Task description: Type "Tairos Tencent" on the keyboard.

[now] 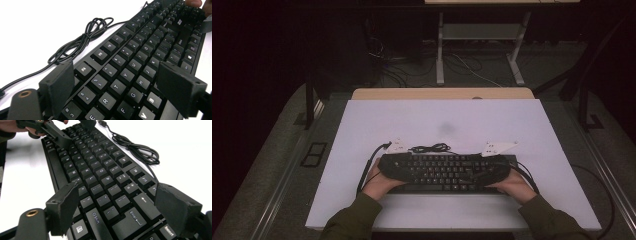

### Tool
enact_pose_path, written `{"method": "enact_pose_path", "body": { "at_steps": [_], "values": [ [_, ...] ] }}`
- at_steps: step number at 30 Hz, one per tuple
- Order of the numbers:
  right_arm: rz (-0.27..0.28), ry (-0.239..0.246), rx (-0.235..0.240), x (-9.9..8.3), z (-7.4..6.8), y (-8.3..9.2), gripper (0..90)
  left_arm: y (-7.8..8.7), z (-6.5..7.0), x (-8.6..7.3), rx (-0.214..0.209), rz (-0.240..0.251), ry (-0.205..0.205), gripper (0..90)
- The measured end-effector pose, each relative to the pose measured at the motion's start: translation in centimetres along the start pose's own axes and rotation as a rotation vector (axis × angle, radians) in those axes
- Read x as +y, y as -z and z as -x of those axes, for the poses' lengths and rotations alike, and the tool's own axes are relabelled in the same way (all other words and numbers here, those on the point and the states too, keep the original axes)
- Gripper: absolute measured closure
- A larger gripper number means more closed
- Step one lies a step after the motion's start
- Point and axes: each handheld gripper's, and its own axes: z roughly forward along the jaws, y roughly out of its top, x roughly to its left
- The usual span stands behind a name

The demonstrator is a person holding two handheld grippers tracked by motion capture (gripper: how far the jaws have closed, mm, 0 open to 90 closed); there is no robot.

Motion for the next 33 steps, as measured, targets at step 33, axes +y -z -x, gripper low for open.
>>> {"method": "enact_pose_path", "body": {
  "at_steps": [33],
  "values": [
    [0.021, 0.019, 0.012, 0.5, 0.1, -1.1, 14.4, 2.2, 0.0, -1.9, 0.047, 0.037, 0.008, 13.2]
  ]
}}
